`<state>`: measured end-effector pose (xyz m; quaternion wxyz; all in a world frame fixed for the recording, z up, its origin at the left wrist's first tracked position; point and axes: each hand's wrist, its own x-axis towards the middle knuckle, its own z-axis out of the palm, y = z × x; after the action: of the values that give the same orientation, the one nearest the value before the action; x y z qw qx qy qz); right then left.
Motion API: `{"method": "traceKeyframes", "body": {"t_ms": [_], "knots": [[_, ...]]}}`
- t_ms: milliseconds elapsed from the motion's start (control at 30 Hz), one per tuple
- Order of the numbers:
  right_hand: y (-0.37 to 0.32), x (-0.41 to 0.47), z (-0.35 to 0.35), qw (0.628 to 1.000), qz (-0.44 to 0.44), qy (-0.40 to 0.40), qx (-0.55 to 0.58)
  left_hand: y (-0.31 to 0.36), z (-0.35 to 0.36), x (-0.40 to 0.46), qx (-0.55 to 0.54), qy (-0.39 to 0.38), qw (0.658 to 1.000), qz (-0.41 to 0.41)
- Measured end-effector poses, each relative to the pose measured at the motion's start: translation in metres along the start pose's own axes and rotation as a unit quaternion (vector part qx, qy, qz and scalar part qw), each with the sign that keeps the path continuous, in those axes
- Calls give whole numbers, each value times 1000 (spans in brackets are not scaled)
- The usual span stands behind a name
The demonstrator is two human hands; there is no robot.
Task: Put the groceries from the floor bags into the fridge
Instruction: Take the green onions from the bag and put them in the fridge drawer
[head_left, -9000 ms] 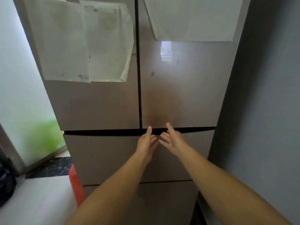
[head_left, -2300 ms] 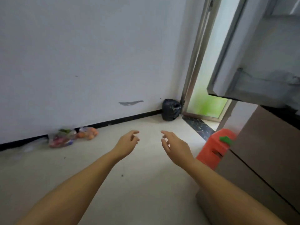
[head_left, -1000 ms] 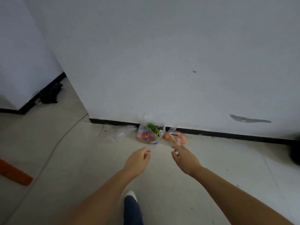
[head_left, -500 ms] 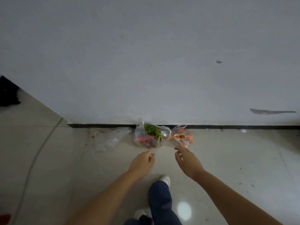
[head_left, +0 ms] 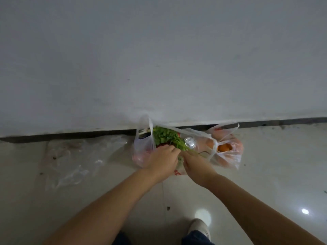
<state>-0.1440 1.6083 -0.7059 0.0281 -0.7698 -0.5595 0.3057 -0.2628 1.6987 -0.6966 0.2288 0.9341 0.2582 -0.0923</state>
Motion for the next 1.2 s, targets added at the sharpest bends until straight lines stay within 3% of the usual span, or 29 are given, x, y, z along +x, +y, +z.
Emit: {"method": "traceKeyframes", "body": {"t_ms": [100, 167, 267, 400, 500, 567, 633, 733, 833, 967, 1067, 1200], "knots": [[24, 33, 48, 997, -21, -36, -62, -43, 31, 35, 204, -80, 973, 76], [39, 44, 77, 994, -40, -91, -50, -66, 47, 44, 272, -166, 946, 66], [53, 45, 108, 977, -89, -192, -32, -97, 82, 37, 266, -281, 918, 83], [57, 39, 121, 940, -97, -313, -98, -104, 105, 20, 236, -410, 874, 114], [62, 41, 115, 936, -68, -325, -114, -105, 114, 20, 209, -492, 842, 80], [70, 46, 111, 943, -60, -307, -117, -116, 121, 26, 230, -507, 828, 65], [79, 49, 112, 951, -44, -289, -103, -125, 127, 34, 234, -496, 836, 33], [86, 51, 112, 950, -20, -303, -77, -127, 131, 52, 143, -434, 889, 6], [73, 52, 81, 946, -7, -323, 0, -117, 119, 73, 34, -286, 958, -12], [60, 69, 24, 972, 21, -121, 199, -94, 89, 105, -100, -107, 989, -13], [72, 95, 12, 993, 38, -39, 100, -88, 83, 126, -181, -22, 983, -1], [97, 116, 23, 994, 74, -82, -10, -90, 89, 146, -135, -13, 991, 11]]}}
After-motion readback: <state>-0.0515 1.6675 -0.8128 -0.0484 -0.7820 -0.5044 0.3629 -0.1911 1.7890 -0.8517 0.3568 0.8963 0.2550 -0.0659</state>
